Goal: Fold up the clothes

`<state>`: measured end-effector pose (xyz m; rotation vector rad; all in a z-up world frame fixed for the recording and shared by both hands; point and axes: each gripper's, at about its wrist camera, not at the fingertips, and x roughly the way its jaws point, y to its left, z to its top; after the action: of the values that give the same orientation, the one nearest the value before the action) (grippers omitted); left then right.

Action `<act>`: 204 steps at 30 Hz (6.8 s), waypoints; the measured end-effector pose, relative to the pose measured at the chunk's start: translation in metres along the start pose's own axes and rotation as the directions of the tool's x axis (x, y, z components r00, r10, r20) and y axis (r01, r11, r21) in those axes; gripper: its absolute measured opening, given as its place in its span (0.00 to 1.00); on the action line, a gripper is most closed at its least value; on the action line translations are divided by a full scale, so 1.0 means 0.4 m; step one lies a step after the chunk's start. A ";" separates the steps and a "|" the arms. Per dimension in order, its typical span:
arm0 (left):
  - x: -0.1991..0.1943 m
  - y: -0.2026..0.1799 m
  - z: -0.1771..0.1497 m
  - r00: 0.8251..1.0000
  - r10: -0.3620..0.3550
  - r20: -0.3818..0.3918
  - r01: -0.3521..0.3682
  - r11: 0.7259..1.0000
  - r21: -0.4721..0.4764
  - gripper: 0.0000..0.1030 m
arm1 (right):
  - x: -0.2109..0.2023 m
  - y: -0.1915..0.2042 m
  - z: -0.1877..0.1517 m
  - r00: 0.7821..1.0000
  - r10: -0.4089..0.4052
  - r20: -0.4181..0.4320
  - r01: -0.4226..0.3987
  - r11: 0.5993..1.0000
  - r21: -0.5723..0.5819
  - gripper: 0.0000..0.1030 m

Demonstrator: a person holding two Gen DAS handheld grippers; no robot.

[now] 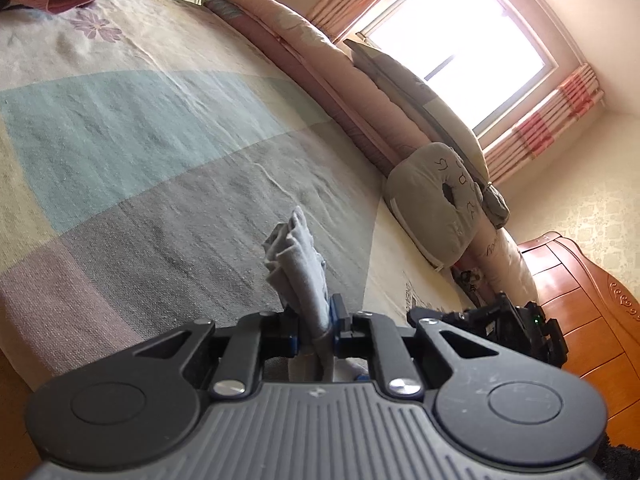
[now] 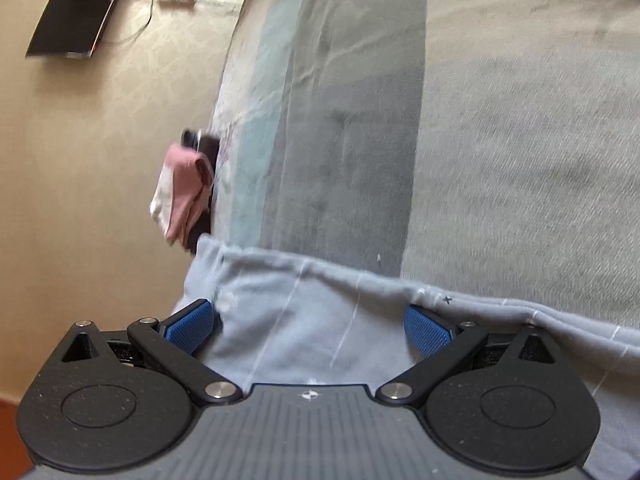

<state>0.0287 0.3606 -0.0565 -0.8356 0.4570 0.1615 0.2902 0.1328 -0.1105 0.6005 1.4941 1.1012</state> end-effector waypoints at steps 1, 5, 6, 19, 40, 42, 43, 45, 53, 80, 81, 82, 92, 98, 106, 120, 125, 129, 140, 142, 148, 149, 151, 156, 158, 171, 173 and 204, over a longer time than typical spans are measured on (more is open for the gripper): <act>0.002 0.002 0.000 1.000 -0.002 0.001 0.002 1.000 -0.005 0.12 | 0.000 0.000 -0.003 1.000 -0.009 0.016 0.009 1.000 0.009 1.00; 0.005 0.004 -0.003 1.000 -0.010 0.001 0.010 1.000 -0.010 0.12 | -0.003 0.025 -0.023 0.993 -0.077 0.091 0.077 0.997 0.012 1.00; 0.005 0.005 -0.003 1.000 -0.011 0.002 0.011 1.000 -0.010 0.12 | -0.004 0.033 -0.028 0.990 -0.095 0.109 0.094 0.996 0.011 1.00; -0.003 0.005 -0.008 1.000 -0.019 0.007 0.019 1.000 -0.003 0.12 | 0.011 0.087 -0.132 0.980 -0.197 -0.019 0.198 0.977 0.077 1.00; -0.013 -0.092 -0.010 0.992 -0.125 -0.036 0.126 0.991 0.039 0.12 | -0.303 -0.029 -0.134 0.956 -0.188 0.226 0.142 0.969 0.204 1.00; -0.012 -0.113 -0.010 0.988 -0.145 -0.046 0.147 0.988 0.046 0.12 | -0.351 -0.048 -0.156 0.949 -0.197 0.247 0.144 0.966 0.215 1.00; -0.011 -0.125 -0.011 0.987 -0.155 -0.050 0.157 0.986 0.050 0.12 | -0.373 -0.055 -0.166 0.946 -0.198 0.256 0.144 0.966 0.216 1.00; -0.008 -0.149 -0.013 0.983 -0.174 -0.061 0.178 0.982 0.058 0.12 | -0.411 -0.064 -0.187 0.940 -0.201 0.277 0.143 0.966 0.216 1.00; 0.030 -0.237 -0.053 0.962 -0.231 -0.147 0.245 0.965 0.088 0.12 | -0.530 -0.095 -0.258 0.907 -0.215 0.363 0.132 0.962 0.240 1.00; 0.196 -0.343 -0.246 0.872 -0.163 -0.462 0.296 0.927 0.230 0.12 | -0.647 -0.152 -0.293 0.860 -0.250 0.444 0.130 0.950 0.284 1.00; 0.200 -0.342 -0.249 0.870 -0.160 -0.466 0.295 0.927 0.231 0.12 | -0.648 -0.154 -0.295 0.859 -0.254 0.444 0.133 0.949 0.285 1.00; 0.203 -0.341 -0.251 0.869 -0.159 -0.469 0.293 0.928 0.229 0.12 | -0.648 -0.154 -0.296 0.859 -0.257 0.444 0.137 0.949 0.284 1.00; 0.209 -0.355 -0.263 0.814 -0.229 -0.534 0.368 0.914 0.168 0.31 | -0.637 -0.153 -0.293 0.854 -0.280 0.438 0.167 0.945 0.280 1.00; 0.184 -0.323 -0.201 0.847 -0.209 -0.489 0.333 0.925 0.182 0.46 | -0.632 -0.142 -0.281 0.854 -0.279 0.440 0.182 0.951 0.251 1.00; 0.232 -0.191 -0.156 0.875 -0.081 -0.477 0.167 0.976 0.142 0.47 | -0.590 -0.123 -0.236 0.923 -0.125 0.365 0.093 0.990 0.105 1.00; 0.284 -0.194 -0.119 0.885 -0.047 -0.463 0.142 0.975 0.172 0.53 | -0.340 -0.083 -0.203 0.999 0.051 0.010 -0.051 0.998 -0.049 1.00; 0.250 -0.225 -0.111 0.889 -0.049 -0.456 0.162 0.964 0.212 0.54 | -0.330 -0.131 -0.225 1.000 0.027 0.005 -0.027 1.000 -0.005 1.00; 0.249 -0.217 -0.142 0.865 -0.036 -0.500 0.153 0.969 0.195 0.58 | -0.415 -0.128 -0.266 0.985 -0.119 0.127 0.124 0.992 -0.028 1.00; 0.226 -0.348 -0.177 0.899 0.068 -0.432 0.174 0.850 0.497 0.62 | -0.661 -0.112 -0.381 0.744 -0.478 0.467 0.537 0.844 0.008 1.00; 0.246 -0.365 -0.210 0.884 0.110 -0.454 0.189 0.804 0.563 0.63 | -0.685 -0.117 -0.406 0.652 -0.567 0.502 0.639 0.769 0.039 1.00; 0.275 -0.373 -0.243 0.868 0.163 -0.470 0.197 0.756 0.625 0.64 | -0.679 -0.210 -0.447 0.485 -0.768 0.419 0.810 0.575 0.117 1.00; 0.274 -0.376 -0.234 0.870 0.155 -0.468 0.200 0.757 0.622 0.64 | -0.664 -0.214 -0.452 0.458 -0.785 0.417 0.834 0.542 0.104 1.00; 0.275 -0.377 -0.224 0.870 0.147 -0.471 0.208 0.757 0.620 0.64 | -0.636 -0.201 -0.457 0.418 -0.803 0.424 0.872 0.485 0.059 1.00; 0.282 -0.371 -0.209 0.864 0.137 -0.485 0.229 0.750 0.621 0.64 | -0.619 -0.143 -0.401 0.426 -0.758 0.493 0.870 0.493 0.005 1.00; 0.287 -0.363 -0.211 0.856 0.143 -0.496 0.232 0.751 0.618 0.64 | -0.598 -0.133 -0.349 0.417 -0.748 0.516 0.877 0.481 -0.012 1.00; 0.275 -0.378 -0.215 0.858 0.174 -0.483 0.190 0.766 0.614 0.67 | -0.547 -0.151 -0.260 0.466 -0.673 0.574 0.858 0.502 -0.107 1.00; 0.266 -0.397 -0.210 0.869 0.185 -0.458 0.173 0.754 0.633 0.67 | -0.576 -0.133 -0.301 0.458 -0.671 0.584 0.858 0.504 -0.093 1.00; 0.223 -0.597 -0.401 0.901 0.272 -0.339 0.046 0.716 0.697 0.69 | -0.836 -0.286 -0.697 0.427 -0.656 0.622 0.805 0.590 0.070 1.00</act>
<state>0.1307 0.0788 -0.0281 -0.0735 0.9147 -0.0873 0.1289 -0.2857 -0.0711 0.0280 0.8527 0.2957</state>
